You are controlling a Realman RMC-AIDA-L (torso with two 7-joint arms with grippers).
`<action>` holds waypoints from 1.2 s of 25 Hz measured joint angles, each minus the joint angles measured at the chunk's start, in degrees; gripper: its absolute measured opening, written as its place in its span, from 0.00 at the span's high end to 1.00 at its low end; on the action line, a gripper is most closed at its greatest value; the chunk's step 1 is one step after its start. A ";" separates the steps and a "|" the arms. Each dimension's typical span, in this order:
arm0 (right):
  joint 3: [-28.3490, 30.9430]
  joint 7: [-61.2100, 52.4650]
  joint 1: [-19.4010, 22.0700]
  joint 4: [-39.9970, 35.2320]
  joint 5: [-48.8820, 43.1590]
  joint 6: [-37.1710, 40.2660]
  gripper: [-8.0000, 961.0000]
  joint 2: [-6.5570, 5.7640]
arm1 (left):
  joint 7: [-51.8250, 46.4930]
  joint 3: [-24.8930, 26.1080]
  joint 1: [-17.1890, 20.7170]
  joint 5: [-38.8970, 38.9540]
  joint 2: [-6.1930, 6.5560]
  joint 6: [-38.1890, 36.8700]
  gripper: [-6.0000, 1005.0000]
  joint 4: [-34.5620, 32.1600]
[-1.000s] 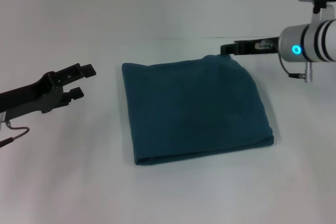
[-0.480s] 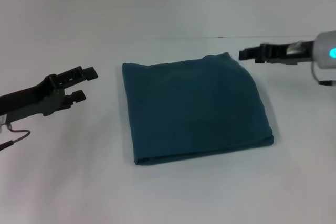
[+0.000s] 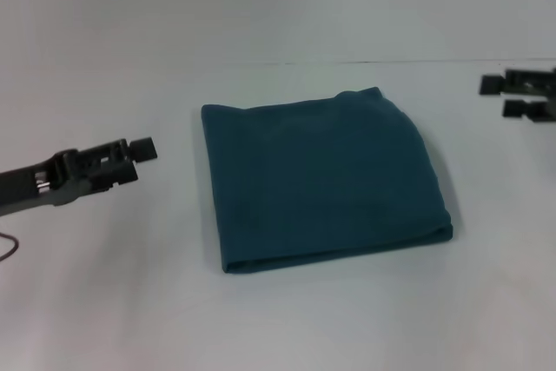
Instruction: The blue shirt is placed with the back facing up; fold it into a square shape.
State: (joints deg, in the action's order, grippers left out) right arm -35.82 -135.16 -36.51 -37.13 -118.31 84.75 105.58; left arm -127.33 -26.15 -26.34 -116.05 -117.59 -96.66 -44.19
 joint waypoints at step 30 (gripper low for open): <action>2.44 1.31 3.00 0.40 0.54 9.22 0.03 -0.03 | -15.91 -1.13 -2.68 -9.36 -6.26 17.97 0.06 16.29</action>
State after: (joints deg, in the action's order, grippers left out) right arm -33.38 -133.85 -33.51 -36.73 -117.77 93.97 105.55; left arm -143.24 -27.28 -29.02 -125.40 -123.86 -78.68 -27.90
